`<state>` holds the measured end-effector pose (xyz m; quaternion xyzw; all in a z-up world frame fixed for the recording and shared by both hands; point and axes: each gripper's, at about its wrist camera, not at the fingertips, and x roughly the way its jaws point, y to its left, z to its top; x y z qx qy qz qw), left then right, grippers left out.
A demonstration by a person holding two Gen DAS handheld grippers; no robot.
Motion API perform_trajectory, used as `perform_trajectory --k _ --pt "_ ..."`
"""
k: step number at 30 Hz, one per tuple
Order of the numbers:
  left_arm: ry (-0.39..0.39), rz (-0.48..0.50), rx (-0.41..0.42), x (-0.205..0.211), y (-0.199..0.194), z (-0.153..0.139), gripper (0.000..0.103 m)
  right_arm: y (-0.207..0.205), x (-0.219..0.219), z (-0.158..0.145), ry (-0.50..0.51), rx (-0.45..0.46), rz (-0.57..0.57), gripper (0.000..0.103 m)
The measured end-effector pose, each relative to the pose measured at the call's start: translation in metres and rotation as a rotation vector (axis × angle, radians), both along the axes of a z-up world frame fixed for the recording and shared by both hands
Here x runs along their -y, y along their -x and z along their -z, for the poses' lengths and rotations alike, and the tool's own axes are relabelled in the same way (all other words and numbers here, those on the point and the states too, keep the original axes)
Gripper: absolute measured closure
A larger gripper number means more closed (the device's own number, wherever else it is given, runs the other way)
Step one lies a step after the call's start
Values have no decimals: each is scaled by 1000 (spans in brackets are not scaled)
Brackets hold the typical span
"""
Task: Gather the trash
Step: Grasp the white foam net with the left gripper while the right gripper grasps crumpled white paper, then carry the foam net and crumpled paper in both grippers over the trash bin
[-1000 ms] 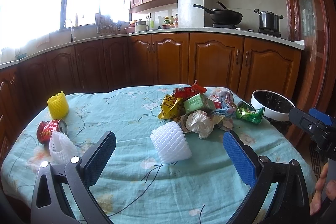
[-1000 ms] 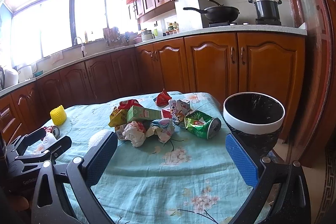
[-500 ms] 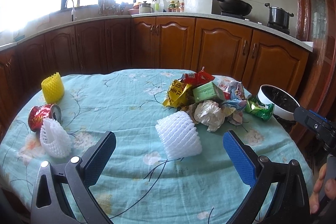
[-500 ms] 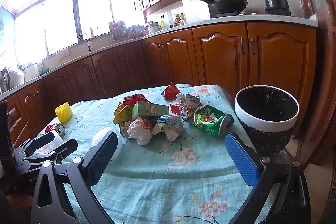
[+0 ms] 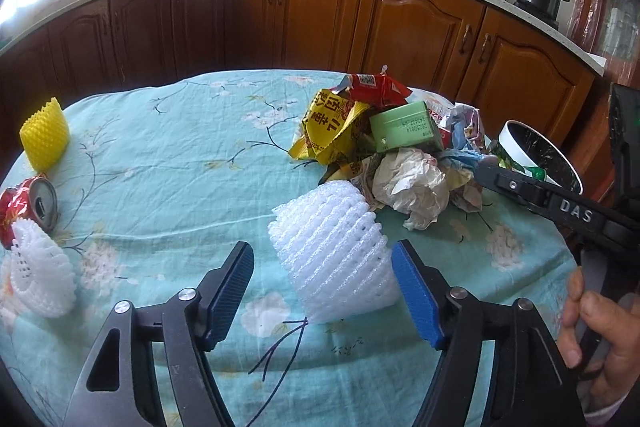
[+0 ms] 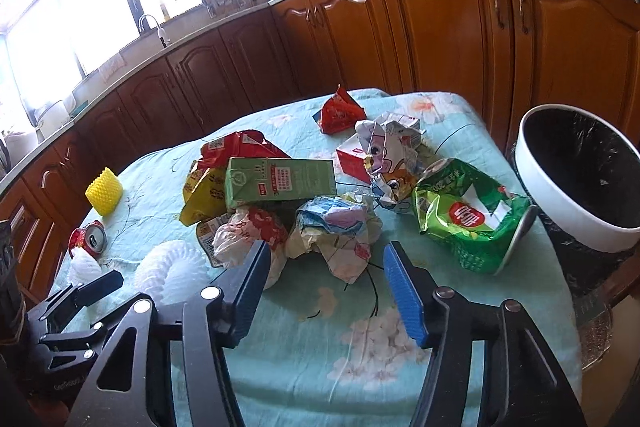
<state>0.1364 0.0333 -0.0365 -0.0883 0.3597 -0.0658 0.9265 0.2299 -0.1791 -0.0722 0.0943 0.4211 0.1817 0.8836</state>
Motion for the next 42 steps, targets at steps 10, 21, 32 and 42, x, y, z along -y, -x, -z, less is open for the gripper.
perform_trajectory --k 10,21,32,42 --pt "6 57 -39 -1 -5 11 91 -17 -2 13 -53 -26 -34 95" --pt "23 138 86 13 42 -35 98 25 29 -24 -54 71 -16 103" --pt "-6 100 117 -3 69 -50 99 23 24 -13 -121 10 -40 61" --pt "18 91 109 -7 65 -55 99 25 -19 5 -63 -18 -148 94"
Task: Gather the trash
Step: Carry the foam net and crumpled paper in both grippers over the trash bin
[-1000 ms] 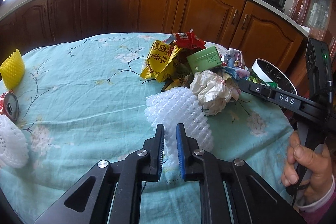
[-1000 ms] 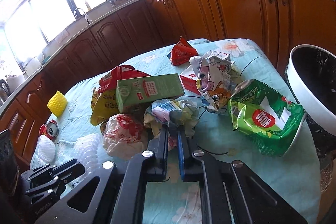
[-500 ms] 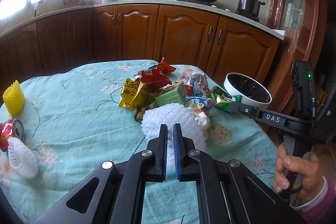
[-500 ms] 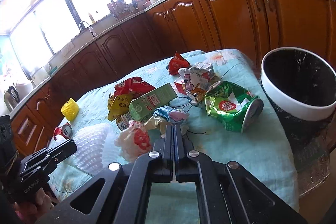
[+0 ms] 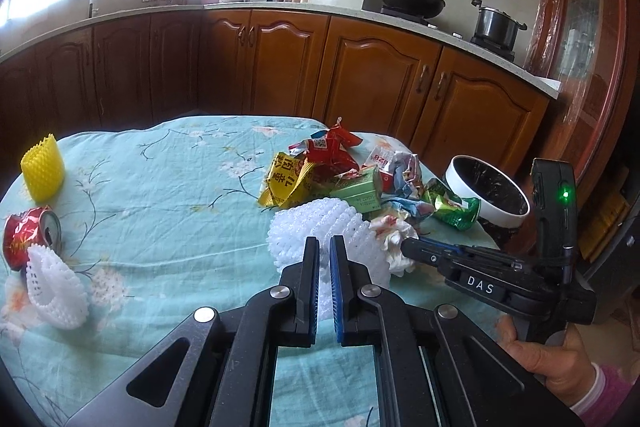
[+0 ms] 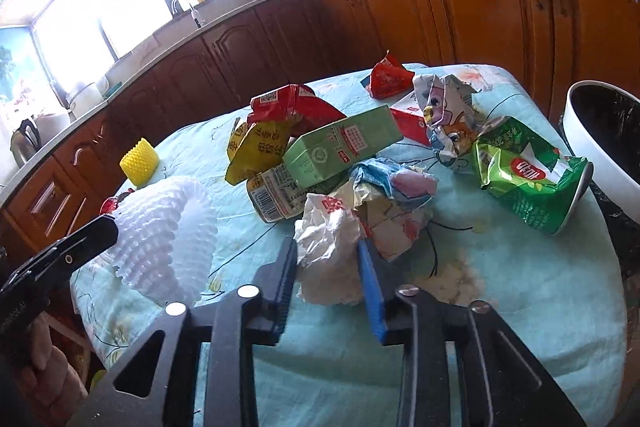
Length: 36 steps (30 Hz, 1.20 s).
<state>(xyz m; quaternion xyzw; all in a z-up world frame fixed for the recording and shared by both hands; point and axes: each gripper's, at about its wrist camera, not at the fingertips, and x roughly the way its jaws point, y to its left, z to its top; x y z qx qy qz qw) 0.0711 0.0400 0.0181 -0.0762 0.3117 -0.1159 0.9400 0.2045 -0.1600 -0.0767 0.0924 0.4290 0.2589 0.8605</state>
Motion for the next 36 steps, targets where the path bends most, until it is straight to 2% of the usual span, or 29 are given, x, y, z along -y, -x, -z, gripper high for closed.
perform_trajectory --k 7,17,26,36 --pt "11 87 35 26 -9 -13 99 27 33 -35 -36 83 20 96" --pt "6 272 46 96 -41 -15 99 37 146 -51 -59 84 268 96" --pt "-43 375 58 158 -96 -6 99 20 222 -54 -40 91 420 95" --pt "-77 432 34 230 -167 -1 99 -21 264 -47 12 69 480 95"
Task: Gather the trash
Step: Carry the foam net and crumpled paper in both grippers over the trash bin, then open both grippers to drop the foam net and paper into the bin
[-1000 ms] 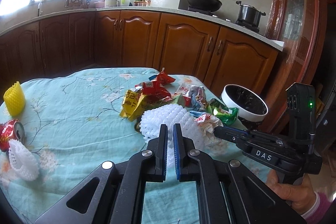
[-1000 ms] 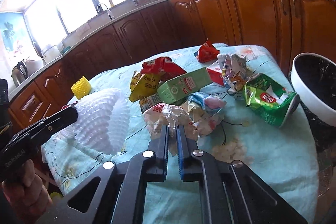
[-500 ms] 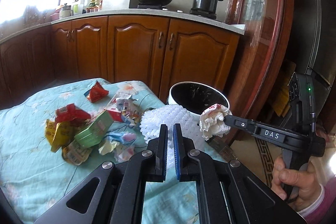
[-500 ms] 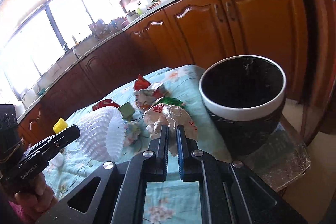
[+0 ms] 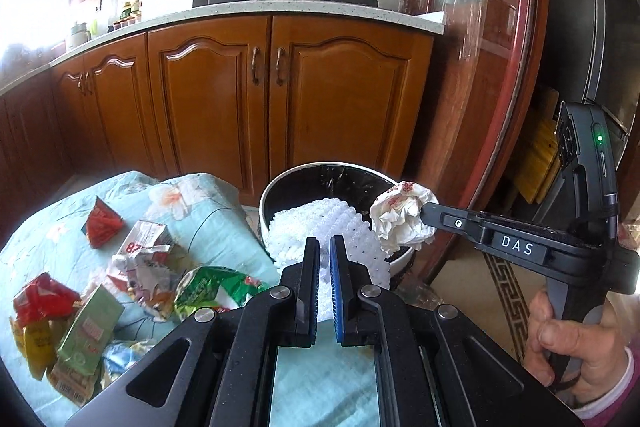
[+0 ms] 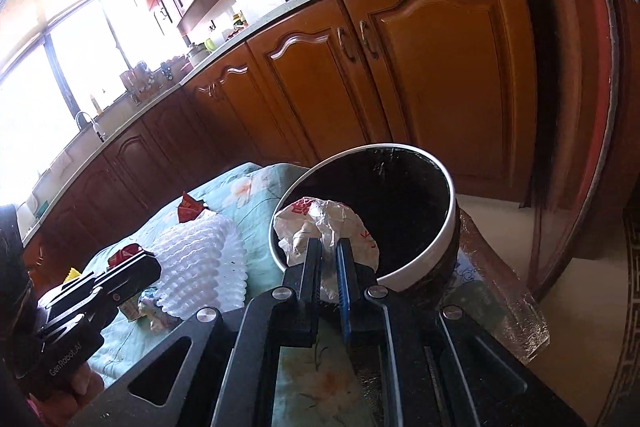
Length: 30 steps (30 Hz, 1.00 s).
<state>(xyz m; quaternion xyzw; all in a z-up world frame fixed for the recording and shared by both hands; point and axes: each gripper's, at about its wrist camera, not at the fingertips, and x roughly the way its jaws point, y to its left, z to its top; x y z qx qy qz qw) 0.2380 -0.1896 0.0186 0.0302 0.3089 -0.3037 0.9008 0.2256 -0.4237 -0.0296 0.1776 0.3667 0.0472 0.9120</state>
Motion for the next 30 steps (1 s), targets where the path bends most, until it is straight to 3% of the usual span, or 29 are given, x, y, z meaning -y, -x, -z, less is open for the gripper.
perform_trajectory --k 8,16,17,18,20,22,25,27,30 --pt "-12 -10 -71 43 -63 10 99 -39 24 14 11 -53 19 95" --pt "-41 -9 -107 74 -95 22 97 -64 35 27 20 -98 22 91" --pt "-44 -11 -118 76 -98 24 89 -68 37 29 18 -102 24 90" --pt "-43 -17 -132 78 -102 26 74 -71 39 31 13 -105 23 89" --pt "-38 -39 -136 78 -105 28 54 -76 42 34 1 -115 27 72" --pt "-26 -42 -131 78 -104 27 53 -78 46 35 -7 -110 27 60" --pt "-11 -47 -117 71 -95 24 51 -74 47 34 -18 -102 33 58" --pt "7 -54 -105 61 -84 24 43 -70 46 32 -30 -91 39 58" --pt "30 -73 -84 42 -64 24 38 -58 38 29 -45 -65 34 45"
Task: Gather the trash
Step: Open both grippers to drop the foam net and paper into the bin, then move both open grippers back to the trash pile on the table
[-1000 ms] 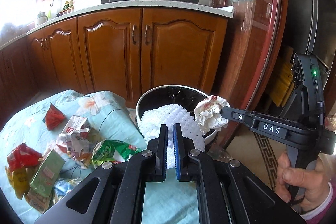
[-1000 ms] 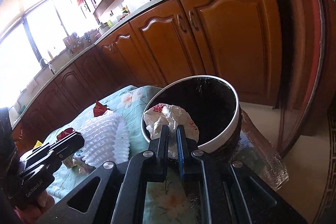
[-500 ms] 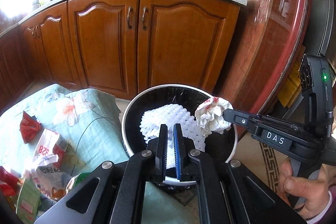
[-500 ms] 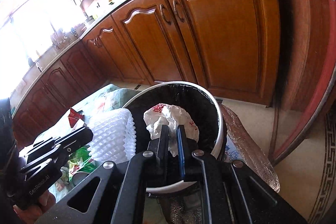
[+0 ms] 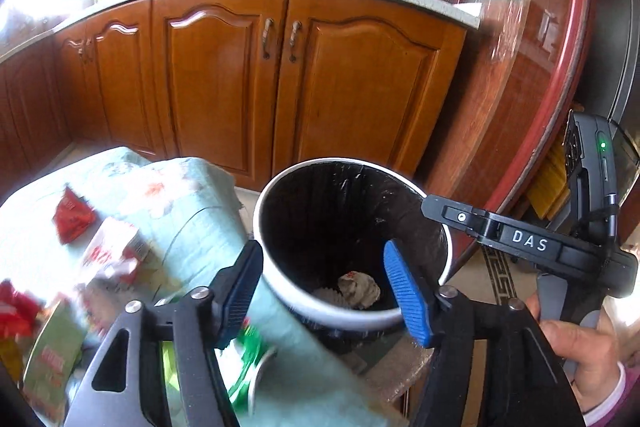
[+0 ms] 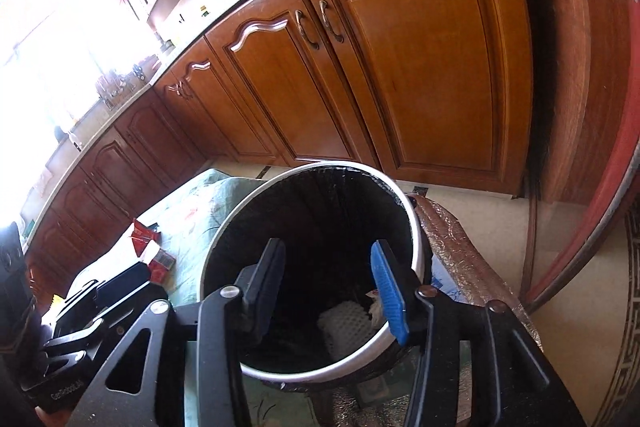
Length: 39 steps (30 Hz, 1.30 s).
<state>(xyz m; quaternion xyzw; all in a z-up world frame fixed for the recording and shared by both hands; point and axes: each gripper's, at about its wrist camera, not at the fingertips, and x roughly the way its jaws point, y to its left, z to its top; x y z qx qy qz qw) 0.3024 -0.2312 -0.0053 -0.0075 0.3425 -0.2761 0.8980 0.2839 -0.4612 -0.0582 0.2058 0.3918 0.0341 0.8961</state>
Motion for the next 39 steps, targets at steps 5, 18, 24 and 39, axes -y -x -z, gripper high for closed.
perform_trajectory --k 5,18,24,39 --pt "22 -62 29 -37 38 1 31 27 -22 -4 -41 46 -4 17" --pt "-1 -228 1 -125 106 16 25 78 -94 -4 -99 60 -82 12" --pt "2 -295 -21 -170 129 18 25 88 -123 2 -96 37 -121 12" --pt "42 -445 -121 -241 108 37 26 76 -172 -1 -4 47 -151 13"
